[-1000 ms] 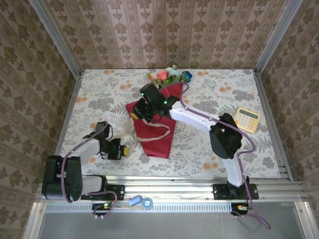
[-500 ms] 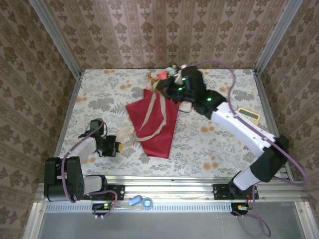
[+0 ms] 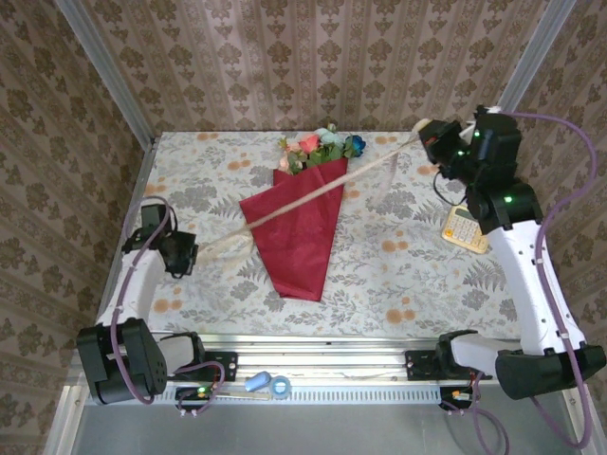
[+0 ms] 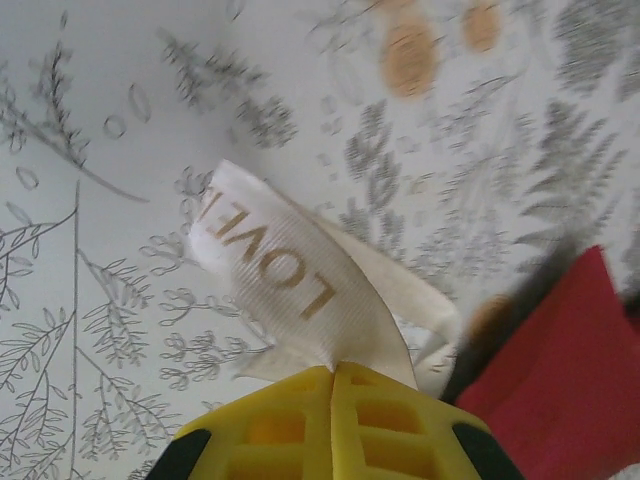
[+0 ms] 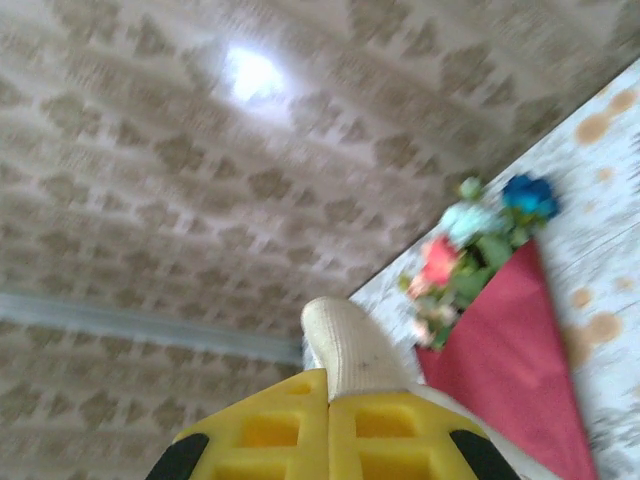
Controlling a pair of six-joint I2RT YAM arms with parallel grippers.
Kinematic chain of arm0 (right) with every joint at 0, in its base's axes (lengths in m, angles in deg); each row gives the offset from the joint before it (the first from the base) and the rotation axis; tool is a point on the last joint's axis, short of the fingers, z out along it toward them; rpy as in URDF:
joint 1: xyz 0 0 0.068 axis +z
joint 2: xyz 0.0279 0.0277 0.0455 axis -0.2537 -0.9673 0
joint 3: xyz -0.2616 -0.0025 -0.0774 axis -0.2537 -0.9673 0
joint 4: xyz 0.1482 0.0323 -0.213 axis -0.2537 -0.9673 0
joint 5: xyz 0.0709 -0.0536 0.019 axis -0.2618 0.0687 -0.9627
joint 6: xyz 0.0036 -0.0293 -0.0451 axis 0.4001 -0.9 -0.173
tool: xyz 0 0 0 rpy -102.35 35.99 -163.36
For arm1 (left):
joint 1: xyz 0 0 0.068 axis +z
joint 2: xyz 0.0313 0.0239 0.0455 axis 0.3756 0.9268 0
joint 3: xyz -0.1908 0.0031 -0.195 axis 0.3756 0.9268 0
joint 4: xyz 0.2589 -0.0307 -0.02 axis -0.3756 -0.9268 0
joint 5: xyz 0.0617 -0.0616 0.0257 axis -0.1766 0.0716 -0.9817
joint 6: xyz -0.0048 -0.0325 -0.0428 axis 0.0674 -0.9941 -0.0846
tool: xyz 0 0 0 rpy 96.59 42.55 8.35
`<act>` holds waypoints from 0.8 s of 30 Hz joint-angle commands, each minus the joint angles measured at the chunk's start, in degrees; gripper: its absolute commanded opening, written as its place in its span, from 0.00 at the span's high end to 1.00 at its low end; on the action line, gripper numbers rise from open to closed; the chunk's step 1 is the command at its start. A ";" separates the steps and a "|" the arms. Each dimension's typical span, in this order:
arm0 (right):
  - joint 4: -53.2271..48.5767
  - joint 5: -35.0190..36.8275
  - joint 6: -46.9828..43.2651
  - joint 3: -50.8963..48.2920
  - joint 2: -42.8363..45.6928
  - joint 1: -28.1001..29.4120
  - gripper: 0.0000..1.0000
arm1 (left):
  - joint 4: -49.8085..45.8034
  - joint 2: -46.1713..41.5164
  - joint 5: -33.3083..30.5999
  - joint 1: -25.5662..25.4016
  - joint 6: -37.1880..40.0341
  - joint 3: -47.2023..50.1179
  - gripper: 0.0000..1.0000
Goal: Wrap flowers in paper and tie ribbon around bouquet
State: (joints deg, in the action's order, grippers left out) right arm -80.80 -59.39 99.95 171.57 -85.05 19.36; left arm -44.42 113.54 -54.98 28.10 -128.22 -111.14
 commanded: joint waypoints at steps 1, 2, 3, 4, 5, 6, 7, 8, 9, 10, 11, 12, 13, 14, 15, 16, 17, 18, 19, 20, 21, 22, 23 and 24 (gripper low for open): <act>-7.86 2.26 -2.96 2.33 0.06 -2.32 1.00 | -6.09 -1.68 -4.33 -0.20 3.14 -3.91 1.00; -9.90 3.45 -3.07 2.58 -0.25 -2.59 1.00 | -6.58 -1.64 -4.37 -0.31 3.13 -4.15 1.00; -12.50 5.04 -2.91 2.38 -0.60 -2.85 1.00 | -6.57 -1.44 -3.78 -0.40 3.06 -4.00 1.00; -14.42 6.26 -2.71 1.43 -0.74 -2.93 1.00 | -5.90 -1.12 -2.45 -0.79 2.94 -3.35 1.00; -14.90 6.95 -2.77 0.05 -0.67 -2.99 1.00 | -4.91 -0.92 -1.11 -1.51 2.61 -2.62 1.00; -15.14 7.64 -2.93 -2.36 -0.42 -2.99 1.00 | -3.97 -0.81 0.05 -2.92 2.19 -1.69 1.00; -15.47 8.07 -2.79 -4.98 -0.23 -2.97 1.00 | -3.35 -0.80 0.67 -4.68 1.93 -0.88 1.00; -16.06 8.38 -2.47 -7.31 -0.34 -3.07 1.00 | -3.46 -0.80 0.97 -6.36 1.53 -0.33 1.00; -16.66 8.51 -2.41 -9.68 -0.63 -3.17 1.00 | -3.91 -0.96 0.96 -8.49 0.88 0.38 1.00; -16.61 8.41 -3.14 -11.86 -1.10 -3.17 1.00 | -4.29 -1.43 0.78 -10.50 0.11 1.41 1.00; -16.71 8.50 -3.57 -13.46 -1.51 -3.21 1.00 | -4.80 -2.25 0.30 -12.05 -0.80 2.40 1.00; -17.54 8.46 -3.51 -14.82 -2.30 -3.44 1.00 | -4.92 -3.40 -0.35 -13.84 -1.87 3.79 1.00; -18.16 8.05 -3.46 -15.81 -3.18 -3.66 1.00 | -4.26 -4.48 -0.45 -14.98 -3.17 5.52 1.00; -18.43 7.66 -3.56 -16.36 -4.03 -3.78 1.00 | -3.48 -5.20 -0.03 -15.62 -4.40 6.81 0.91; -19.00 7.04 -3.75 -16.65 -5.39 -3.86 0.88 | -2.07 -5.54 0.84 -16.24 -5.88 8.19 0.77; -20.45 6.84 -3.69 -16.41 -6.89 -3.88 0.78 | -0.97 -5.38 1.52 -16.94 -7.24 8.85 0.70; -21.45 6.84 -3.85 -16.11 -8.02 -3.88 0.70 | 0.17 -5.00 2.13 -17.62 -8.60 9.26 0.65; -22.18 6.77 -3.92 -15.94 -9.10 -3.89 0.62 | 1.86 -4.28 2.76 -18.30 -10.18 9.31 0.59; -23.53 7.19 -3.47 -15.54 -9.82 -3.88 0.55 | 3.07 -3.36 2.97 -18.95 -11.56 8.85 0.52; -24.22 7.53 -3.02 -15.39 -9.99 -3.88 0.51 | 3.98 -2.34 2.88 -19.40 -12.76 8.32 0.48; -24.34 7.62 -2.43 -15.42 -9.74 -3.81 0.47 | 5.47 -1.11 2.79 -19.74 -14.12 7.79 0.44; -24.07 7.67 -1.54 -15.63 -9.00 -3.48 0.44 | 7.31 0.33 2.67 -19.84 -15.54 7.35 0.42; -23.71 7.80 -0.73 -16.02 -8.23 -2.80 0.42 | 9.29 1.77 2.84 -19.88 -17.05 7.21 0.39; -23.00 7.76 0.42 -16.49 -7.50 -1.53 0.39 | 11.89 3.61 3.02 -19.84 -18.95 7.12 0.37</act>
State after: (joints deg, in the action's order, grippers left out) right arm -102.13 -53.40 97.72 155.35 -94.86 16.24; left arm -39.59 114.02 -52.57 8.48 -140.59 -102.51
